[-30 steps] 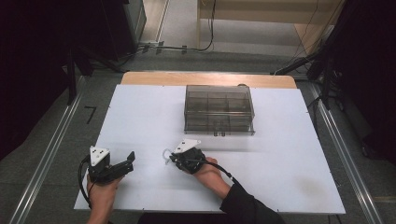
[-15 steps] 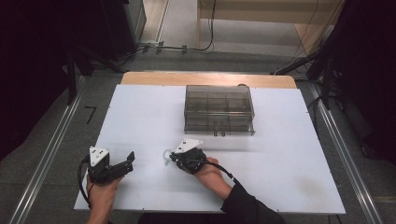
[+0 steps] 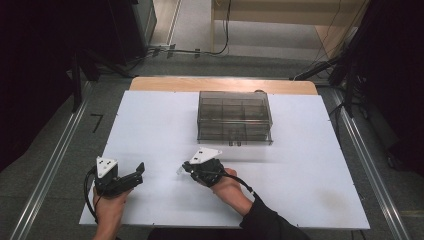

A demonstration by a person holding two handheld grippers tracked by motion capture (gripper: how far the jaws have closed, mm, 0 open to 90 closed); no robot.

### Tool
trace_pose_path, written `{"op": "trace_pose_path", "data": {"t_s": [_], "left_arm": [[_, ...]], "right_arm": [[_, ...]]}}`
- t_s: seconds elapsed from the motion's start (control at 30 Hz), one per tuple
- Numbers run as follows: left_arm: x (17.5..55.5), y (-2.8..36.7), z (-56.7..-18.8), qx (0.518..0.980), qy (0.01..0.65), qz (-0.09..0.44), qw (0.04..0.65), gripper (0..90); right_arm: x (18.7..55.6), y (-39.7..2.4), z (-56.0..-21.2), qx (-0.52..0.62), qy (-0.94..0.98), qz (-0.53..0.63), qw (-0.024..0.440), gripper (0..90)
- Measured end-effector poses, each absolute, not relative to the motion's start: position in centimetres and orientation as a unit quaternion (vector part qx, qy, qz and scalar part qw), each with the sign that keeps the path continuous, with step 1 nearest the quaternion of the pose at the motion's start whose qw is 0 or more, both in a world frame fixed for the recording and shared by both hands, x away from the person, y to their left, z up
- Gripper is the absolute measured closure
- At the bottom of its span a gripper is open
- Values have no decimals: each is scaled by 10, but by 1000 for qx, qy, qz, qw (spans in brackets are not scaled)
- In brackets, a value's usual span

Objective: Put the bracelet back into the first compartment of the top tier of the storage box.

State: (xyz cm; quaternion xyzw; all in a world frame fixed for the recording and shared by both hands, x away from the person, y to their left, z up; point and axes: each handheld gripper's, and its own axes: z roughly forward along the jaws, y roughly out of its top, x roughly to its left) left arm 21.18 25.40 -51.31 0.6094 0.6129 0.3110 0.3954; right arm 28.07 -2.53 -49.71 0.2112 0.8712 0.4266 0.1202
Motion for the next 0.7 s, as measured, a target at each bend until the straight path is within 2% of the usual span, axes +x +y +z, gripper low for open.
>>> {"op": "trace_pose_path", "data": {"t_s": [0.7], "left_arm": [[212, 254, -514, 610, 613, 309, 395, 70]], "right_arm": [[276, -41, -476, 209, 859, 449, 131, 831]]}}
